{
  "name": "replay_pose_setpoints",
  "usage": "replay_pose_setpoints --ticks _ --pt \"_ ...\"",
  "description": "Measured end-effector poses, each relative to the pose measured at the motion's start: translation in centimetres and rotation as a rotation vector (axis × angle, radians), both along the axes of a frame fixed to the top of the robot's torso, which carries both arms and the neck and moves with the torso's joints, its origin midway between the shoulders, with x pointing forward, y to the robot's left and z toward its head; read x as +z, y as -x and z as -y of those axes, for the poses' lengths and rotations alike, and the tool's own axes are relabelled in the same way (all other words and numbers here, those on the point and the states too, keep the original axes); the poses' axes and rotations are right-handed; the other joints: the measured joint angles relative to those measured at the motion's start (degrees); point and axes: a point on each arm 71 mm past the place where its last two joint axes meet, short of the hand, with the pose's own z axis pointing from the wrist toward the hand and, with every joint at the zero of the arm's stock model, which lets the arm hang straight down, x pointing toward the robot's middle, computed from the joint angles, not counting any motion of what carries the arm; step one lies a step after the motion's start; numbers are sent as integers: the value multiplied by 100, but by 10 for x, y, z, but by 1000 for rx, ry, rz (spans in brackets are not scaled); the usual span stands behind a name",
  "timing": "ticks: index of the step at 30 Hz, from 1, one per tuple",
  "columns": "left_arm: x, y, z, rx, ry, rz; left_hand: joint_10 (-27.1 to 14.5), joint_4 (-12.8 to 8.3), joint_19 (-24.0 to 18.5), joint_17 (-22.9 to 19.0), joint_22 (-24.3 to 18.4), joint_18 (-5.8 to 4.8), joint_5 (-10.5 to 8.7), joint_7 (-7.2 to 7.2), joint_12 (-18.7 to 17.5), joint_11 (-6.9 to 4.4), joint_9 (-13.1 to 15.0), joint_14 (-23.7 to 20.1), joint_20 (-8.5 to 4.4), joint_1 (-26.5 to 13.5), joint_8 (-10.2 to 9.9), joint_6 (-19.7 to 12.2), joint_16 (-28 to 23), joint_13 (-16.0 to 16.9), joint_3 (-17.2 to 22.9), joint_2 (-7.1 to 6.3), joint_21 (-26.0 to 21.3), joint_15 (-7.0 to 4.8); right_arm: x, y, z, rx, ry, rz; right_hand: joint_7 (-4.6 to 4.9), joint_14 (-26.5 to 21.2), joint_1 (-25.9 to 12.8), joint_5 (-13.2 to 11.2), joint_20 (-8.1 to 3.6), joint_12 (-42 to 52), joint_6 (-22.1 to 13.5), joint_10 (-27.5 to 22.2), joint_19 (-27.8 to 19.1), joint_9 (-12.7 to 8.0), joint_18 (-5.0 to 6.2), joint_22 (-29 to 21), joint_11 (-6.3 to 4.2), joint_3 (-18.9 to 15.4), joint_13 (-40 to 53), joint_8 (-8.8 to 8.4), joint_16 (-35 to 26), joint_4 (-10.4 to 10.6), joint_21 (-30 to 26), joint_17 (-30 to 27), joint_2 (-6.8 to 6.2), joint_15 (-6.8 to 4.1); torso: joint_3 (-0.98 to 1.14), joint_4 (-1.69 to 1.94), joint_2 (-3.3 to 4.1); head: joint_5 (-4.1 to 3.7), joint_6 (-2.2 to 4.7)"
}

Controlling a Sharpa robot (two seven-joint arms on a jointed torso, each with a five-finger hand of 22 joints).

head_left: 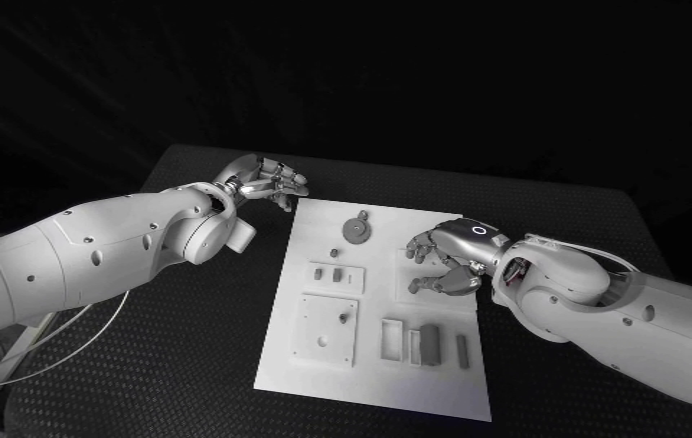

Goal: Assemble the parts on the task board

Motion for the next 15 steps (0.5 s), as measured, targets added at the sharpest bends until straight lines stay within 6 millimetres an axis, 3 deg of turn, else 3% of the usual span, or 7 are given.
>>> replay_pose_setpoints --ticks 8,15 --pt "0 0 -2 3 -1 0 0 0 0 0 0 0 0 0 0 -1 0 0 0 0 0 0 -22 -5 0 0 0 0 -16 8 -1 13 33 -20 -32 1 0 0 -4 0 75 0 17 14 -8 0 0 0 -7 44 23 0 0 -8 0 -1 -7 12 -2 -14 -14" --pt "0 0 -2 2 -1 -1 1 0 0 -1 0 0 0 0 0 -1 -5 0 0 0 0 0 -22 -8 0 0 0 0 -17 10 -5 27 41 -13 -58 33 39 0 -18 90 210 94 60 34 -31 0 31 0 28 148 44 0 0 -31 39 -33 -13 13 -2 -9 -3"
